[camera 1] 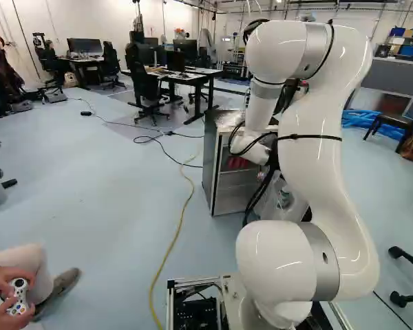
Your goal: Grab a drink from the fridge
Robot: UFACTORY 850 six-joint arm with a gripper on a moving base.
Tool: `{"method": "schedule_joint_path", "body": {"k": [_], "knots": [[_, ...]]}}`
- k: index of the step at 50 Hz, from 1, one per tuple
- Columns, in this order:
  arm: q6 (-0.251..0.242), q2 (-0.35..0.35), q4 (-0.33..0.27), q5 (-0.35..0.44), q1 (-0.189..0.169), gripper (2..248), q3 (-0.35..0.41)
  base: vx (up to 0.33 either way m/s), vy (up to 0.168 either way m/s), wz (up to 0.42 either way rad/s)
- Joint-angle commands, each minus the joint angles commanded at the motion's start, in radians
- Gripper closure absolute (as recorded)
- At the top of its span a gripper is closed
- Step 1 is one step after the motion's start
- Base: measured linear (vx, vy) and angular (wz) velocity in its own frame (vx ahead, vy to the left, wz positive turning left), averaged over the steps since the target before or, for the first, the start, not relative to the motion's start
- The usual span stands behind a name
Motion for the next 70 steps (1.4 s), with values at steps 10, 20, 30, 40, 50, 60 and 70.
{"method": "schedule_joint_path", "body": {"k": [10, 20, 30, 40, 50, 60, 70], "knots": [[0.0, -0.02, 0.0, -0.016, -0.054, 3, -0.052, 0.0, 0.0, 0.0], [0.0, -0.041, 0.0, -0.024, -0.104, 3, -0.104, 0.0, 0.0, 0.0], [0.0, -0.063, 0.0, -0.024, -0.151, 3, -0.158, 0.0, 0.0, 0.0], [0.0, -0.086, 0.0, -0.024, -0.195, 3, -0.212, 0.0, 0.0, 0.0], [0.0, -0.111, 0.0, -0.024, -0.237, 3, -0.268, 0.0, 0.0, 0.0], [0.0, -0.137, 0.0, -0.024, -0.277, 3, -0.327, 0.0, 0.0, 0.0], [0.0, -0.162, 0.0, -0.024, -0.312, 3, -0.381, 0.0, 0.0, 0.0]]}}
